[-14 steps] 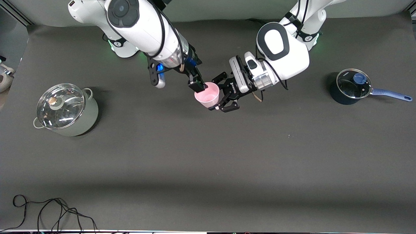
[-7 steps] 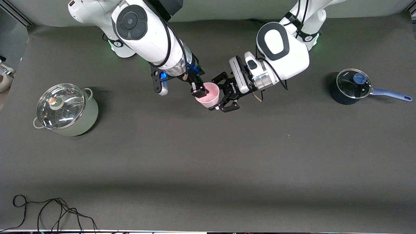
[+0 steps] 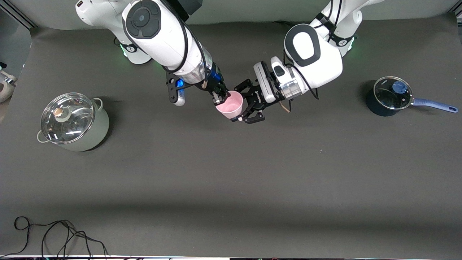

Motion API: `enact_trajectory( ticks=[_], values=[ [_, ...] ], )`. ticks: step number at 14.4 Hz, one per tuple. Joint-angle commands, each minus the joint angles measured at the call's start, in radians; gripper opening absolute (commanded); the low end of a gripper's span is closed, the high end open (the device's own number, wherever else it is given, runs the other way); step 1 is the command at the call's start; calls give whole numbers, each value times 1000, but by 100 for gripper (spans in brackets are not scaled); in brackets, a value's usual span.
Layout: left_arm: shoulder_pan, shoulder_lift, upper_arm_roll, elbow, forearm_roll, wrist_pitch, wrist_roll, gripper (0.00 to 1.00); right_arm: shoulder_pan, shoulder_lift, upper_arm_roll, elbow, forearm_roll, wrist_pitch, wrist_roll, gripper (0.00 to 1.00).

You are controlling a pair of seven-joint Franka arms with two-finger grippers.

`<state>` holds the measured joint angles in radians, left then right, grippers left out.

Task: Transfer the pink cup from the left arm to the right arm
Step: 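Grasp the cup rim with the right gripper beside the left gripper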

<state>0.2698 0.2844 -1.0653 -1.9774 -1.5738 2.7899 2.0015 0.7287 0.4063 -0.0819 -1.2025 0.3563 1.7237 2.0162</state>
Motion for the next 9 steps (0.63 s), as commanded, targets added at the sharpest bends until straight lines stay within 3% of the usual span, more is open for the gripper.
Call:
enact_trajectory(
  ticks=[1, 3, 7, 9],
  values=[
    [0, -13, -1, 8, -20, 16, -14, 54, 14, 15, -9, 34, -17, -13, 10, 0],
    [0, -11, -1, 8, -20, 16, -14, 61, 14, 15, -10, 34, -17, -13, 10, 0],
    [3, -8, 2, 11, -18, 14, -15, 96, 5, 15, -12, 47, -16, -13, 6, 0],
    [12, -1, 4, 15, -18, 13, -15, 98, 5, 15, -12, 47, -16, -13, 6, 0]
  ],
)
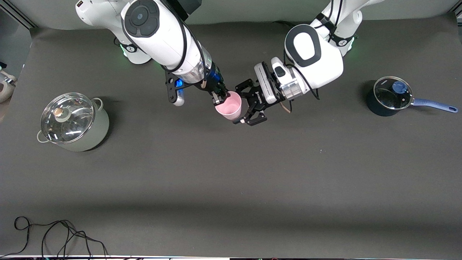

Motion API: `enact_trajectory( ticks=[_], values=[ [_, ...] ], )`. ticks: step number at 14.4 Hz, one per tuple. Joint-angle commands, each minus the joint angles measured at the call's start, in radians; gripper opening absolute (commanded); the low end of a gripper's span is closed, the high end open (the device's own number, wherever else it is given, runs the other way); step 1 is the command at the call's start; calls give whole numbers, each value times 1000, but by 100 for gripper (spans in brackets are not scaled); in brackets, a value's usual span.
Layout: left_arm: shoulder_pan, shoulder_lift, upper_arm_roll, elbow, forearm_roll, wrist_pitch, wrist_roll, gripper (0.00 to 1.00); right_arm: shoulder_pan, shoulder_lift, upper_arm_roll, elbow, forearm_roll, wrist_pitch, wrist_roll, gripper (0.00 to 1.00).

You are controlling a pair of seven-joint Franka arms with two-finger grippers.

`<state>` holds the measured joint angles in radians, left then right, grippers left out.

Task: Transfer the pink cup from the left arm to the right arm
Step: 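Grasp the cup rim with the right gripper beside the left gripper, then open the left gripper and withdraw it while the right gripper holds the cup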

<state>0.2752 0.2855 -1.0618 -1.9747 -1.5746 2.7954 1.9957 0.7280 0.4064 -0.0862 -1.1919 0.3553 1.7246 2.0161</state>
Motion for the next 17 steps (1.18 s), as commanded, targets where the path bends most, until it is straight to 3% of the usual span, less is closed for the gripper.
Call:
enact_trajectory(
  ticks=[1, 3, 7, 10, 13, 15, 17],
  values=[
    [10, 3, 3, 13, -16, 7, -11, 98, 5, 15, -7, 37, -15, -14, 6, 0],
    [19, 26, 8, 20, -16, 9, -11, 98, 2, 11, -12, 35, -16, -19, -11, 0],
    [113, 92, 10, 13, -1, -20, -6, 98, -82, -20, -17, 23, -15, -59, -235, 0],
    [194, 147, 31, 5, 57, -127, -8, 98, -143, -52, -26, 20, -19, -195, -496, 0],
    [214, 149, 127, -7, 158, -308, -65, 98, -154, -96, -92, -8, -99, -325, -831, 0],
    [214, 147, 209, 10, 333, -490, -269, 98, -154, -142, -162, -43, -140, -379, -1056, 0],
    [214, 141, 285, 55, 489, -675, -513, 98, -153, -188, -271, -93, -145, -404, -1291, 0]
  ],
)
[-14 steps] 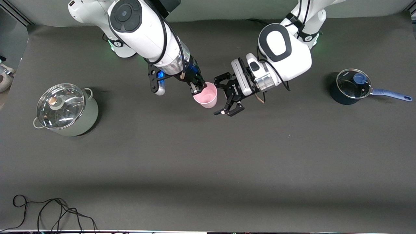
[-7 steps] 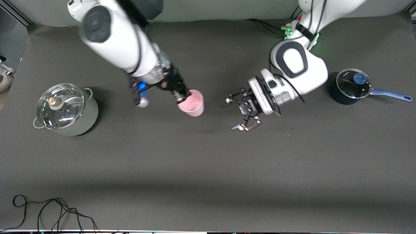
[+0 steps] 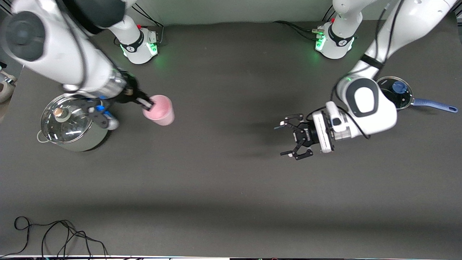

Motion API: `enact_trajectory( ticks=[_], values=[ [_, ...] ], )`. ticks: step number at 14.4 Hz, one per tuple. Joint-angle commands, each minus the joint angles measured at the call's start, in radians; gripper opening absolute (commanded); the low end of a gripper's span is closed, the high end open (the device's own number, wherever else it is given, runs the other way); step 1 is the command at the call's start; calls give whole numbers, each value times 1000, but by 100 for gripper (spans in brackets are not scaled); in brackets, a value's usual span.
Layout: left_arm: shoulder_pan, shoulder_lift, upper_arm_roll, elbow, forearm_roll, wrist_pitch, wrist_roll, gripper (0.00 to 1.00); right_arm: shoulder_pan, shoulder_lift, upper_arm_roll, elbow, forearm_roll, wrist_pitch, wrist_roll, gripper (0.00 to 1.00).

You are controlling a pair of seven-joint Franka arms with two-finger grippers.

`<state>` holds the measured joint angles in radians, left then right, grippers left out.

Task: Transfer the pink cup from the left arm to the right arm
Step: 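Lower the cup beside the steel pot with the right gripper and release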

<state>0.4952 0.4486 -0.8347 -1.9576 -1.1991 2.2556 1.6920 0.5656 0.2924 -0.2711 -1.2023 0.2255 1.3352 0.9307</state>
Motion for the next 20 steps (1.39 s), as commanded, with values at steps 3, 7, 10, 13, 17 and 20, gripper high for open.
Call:
enact_trajectory(
  ticks=[3, 7, 10, 13, 17, 20],
  values=[
    [-6, -25, 164, 129, 316, -400, -585, 99, 13, -134, -229, -155, -31, -19, -513, 0],
    [-3, -24, 233, 317, 628, -744, -1006, 99, 11, -153, -267, -267, -144, 53, -723, 0],
    [-3, -24, 267, 448, 778, -914, -1204, 99, 13, -235, -292, -515, -146, 262, -759, 0],
    [-17, -33, 275, 532, 982, -992, -1284, 100, 13, -274, -304, -725, -149, 482, -780, 0],
    [-20, -129, 272, 546, 1154, -1012, -1535, 100, 14, -257, -304, -931, -147, 761, -782, 0],
    [-10, -137, 278, 574, 1260, -1008, -1646, 100, 13, -208, -304, -1046, -144, 955, -815, 0]
  ],
)
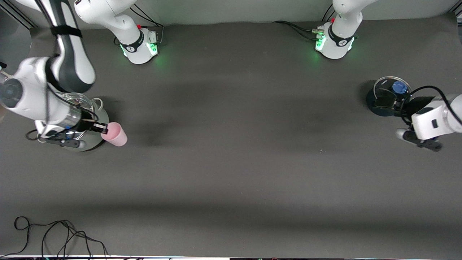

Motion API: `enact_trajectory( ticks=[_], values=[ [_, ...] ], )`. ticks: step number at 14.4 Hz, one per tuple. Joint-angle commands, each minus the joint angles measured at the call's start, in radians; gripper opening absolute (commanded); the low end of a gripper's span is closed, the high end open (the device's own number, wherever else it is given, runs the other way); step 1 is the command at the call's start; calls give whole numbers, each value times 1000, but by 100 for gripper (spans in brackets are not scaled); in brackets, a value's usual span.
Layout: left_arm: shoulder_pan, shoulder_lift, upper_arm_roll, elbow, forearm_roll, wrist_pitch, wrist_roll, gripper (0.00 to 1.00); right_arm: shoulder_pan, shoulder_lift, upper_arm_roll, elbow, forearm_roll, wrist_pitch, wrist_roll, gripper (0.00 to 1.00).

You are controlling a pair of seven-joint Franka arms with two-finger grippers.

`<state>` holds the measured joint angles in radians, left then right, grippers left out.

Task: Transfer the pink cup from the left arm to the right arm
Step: 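Lower the cup beside the steel pot with the right gripper and release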

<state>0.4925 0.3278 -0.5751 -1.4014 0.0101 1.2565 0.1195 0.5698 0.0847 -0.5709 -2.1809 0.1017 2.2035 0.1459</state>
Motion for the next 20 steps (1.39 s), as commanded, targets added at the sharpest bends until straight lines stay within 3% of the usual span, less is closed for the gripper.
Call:
enact_trajectory(
  ticks=[1, 4, 6, 8, 11, 12, 13, 14, 15, 20],
  values=[
    [-5, -26, 18, 19, 79, -11, -77, 100, 9, 33, -4, -68, -11, 99, -31, 0],
    [24, -56, 20, 12, 88, 0, -78, 100, 9, 117, -1, -69, -8, 166, -48, 0],
    [38, -101, 20, -19, 87, 62, -80, 100, 7, 168, -1, -66, 76, 194, -128, 0],
    [38, -169, 20, -106, 87, 150, -104, 100, 9, 190, -3, -66, 179, 211, -230, 0],
    [35, -254, 18, -229, 76, 250, -121, 100, 9, 202, -3, -62, 190, 213, -233, 0],
    [32, -265, 17, -238, 73, 262, -121, 100, 7, 202, -3, -62, 190, 213, -233, 21],
    [31, -265, 15, -238, 71, 261, -121, 100, 9, 201, -4, -62, 190, 213, -233, 73],
    [31, -265, 14, -235, 68, 261, -121, 100, 9, 196, -4, -62, 190, 211, -235, 91],
    [32, -265, 14, -232, 62, 261, -118, 100, 9, 195, -4, -62, 190, 211, -233, 100],
    [17, -260, 26, -214, 39, 262, -104, 100, 15, 83, -20, -42, 178, 126, -220, 100]
  ],
)
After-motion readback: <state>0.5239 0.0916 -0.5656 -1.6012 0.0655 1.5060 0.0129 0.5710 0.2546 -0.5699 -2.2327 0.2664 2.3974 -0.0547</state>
